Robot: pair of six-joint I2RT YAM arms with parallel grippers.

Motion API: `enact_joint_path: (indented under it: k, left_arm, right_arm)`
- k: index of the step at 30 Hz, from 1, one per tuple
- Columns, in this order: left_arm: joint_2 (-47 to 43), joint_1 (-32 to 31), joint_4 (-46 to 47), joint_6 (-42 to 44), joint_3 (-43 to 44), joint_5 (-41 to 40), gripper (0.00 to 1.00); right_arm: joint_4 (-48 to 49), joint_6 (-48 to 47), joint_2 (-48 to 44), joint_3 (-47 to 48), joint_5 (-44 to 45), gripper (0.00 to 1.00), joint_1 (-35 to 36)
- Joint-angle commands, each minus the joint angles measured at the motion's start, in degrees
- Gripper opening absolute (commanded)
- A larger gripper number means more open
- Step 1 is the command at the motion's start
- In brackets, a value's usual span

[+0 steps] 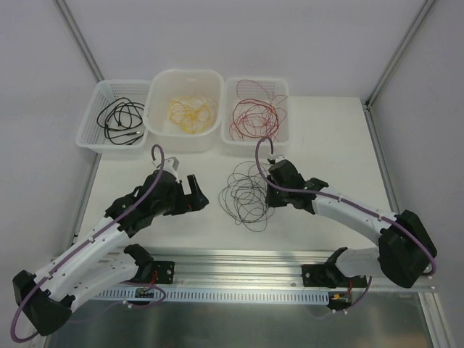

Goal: Untangle the cables

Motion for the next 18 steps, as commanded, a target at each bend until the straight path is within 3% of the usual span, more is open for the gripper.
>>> enact_joint_path:
  k: [1, 11, 18]
  left_arm:
    - [-2.2, -0.3, 0.3, -3.8, 4.6, 3.0, 0.99]
    - [1.4, -0.3, 4.9, -6.3, 10.0, 8.4, 0.99]
    - [3.7, -0.4, 9.9, -7.1, 7.8, 10.2, 0.99]
  right_arm:
    - [6.6, 2.9, -4.8, 3.8, -1.5, 0.01, 2.3]
    - [19.1, 5.0, -7.5, 6.4, -4.2, 0.01, 9.5]
    - [22.1, 5.2, -6.1, 8.7, -7.3, 0.01, 11.7]
